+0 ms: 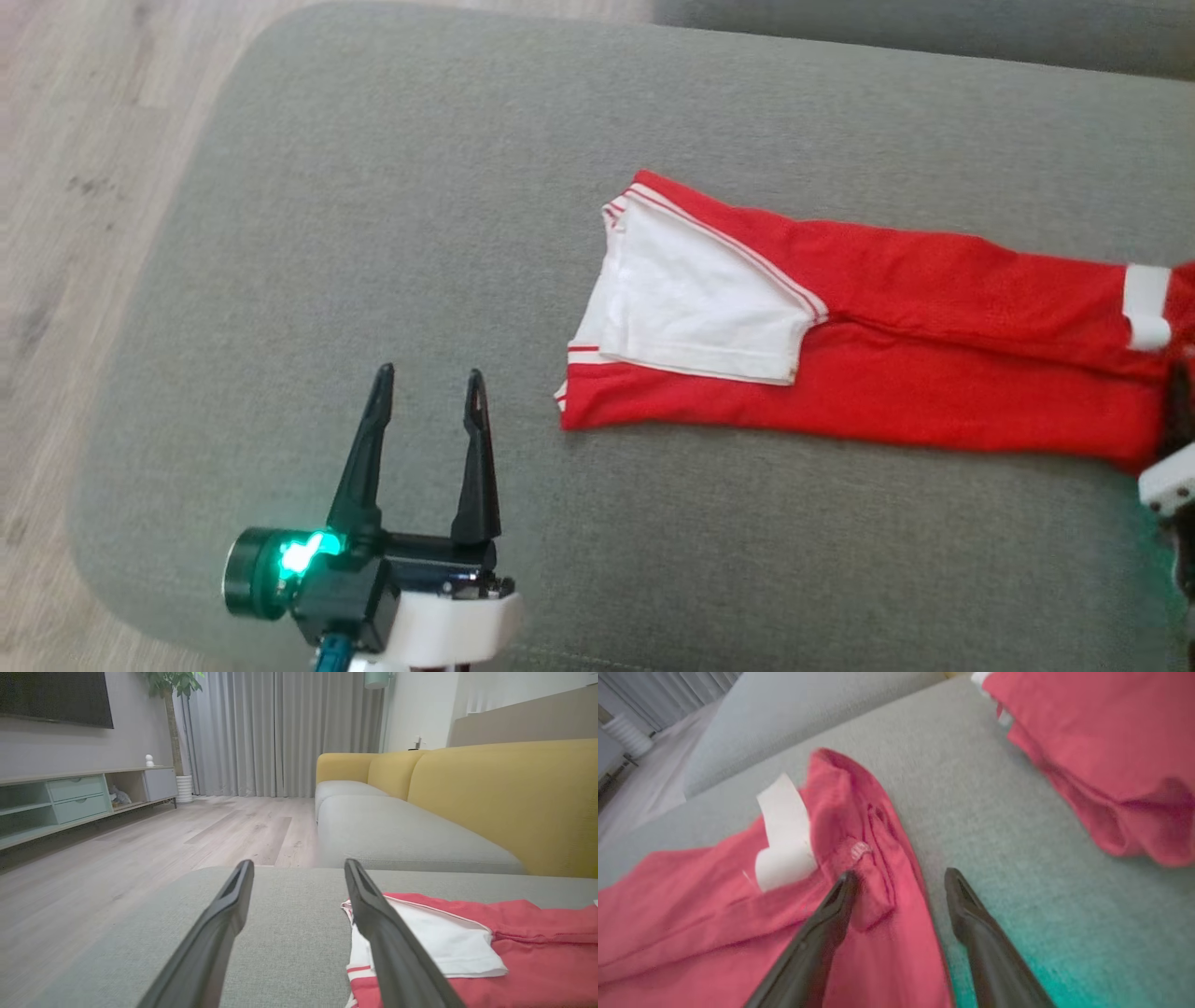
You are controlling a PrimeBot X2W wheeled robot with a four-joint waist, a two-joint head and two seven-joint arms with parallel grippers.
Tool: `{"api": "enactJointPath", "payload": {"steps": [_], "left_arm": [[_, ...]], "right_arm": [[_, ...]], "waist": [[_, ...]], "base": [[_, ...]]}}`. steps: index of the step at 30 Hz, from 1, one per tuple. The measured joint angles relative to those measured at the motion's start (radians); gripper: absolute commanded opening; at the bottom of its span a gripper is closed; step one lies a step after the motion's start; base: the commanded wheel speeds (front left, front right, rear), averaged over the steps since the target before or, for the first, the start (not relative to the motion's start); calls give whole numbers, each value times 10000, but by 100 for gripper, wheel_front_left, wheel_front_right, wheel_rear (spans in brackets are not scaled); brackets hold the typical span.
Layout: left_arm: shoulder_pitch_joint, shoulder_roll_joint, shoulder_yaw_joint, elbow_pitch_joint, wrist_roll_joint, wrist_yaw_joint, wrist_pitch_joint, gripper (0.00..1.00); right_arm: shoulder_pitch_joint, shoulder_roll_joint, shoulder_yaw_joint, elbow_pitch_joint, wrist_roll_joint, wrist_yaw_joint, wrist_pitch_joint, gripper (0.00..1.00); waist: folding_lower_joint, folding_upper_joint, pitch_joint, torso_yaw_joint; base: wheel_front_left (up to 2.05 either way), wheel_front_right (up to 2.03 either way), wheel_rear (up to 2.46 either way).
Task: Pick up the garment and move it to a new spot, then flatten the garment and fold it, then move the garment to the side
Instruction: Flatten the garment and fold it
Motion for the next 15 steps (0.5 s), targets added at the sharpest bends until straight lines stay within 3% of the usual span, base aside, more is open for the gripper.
{"api": "enactJointPath", "payload": {"steps": [1, 2, 3, 10, 15], "left_arm": [[56, -75, 92, 10, 79, -138, 0, 100], [112, -169, 232, 10, 144, -247, 0, 100], [168, -232, 372, 13, 209, -353, 0, 100], [476, -604, 966, 188, 573, -941, 0, 100], [710, -759, 1335, 247, 872, -1338, 0, 100]], "right_arm": [[-45, 31, -82, 267, -38, 0, 36, 43], [-82, 56, -119, 393, -56, 0, 35, 15], [-125, 59, -119, 451, -67, 0, 35, 0], [-262, 209, 144, 504, -61, 0, -345, 0], [-299, -744, 17, 255, -169, 0, -138, 0]], "waist": [[0, 0, 22, 67], [0, 0, 36, 122], [-1, 0, 38, 157], [0, 0, -214, -21], [-1, 0, -562, -293]], "base": [[0, 0, 0], [0, 0, 0], [0, 0, 0], [0, 0, 0], [0, 0, 0]]}}
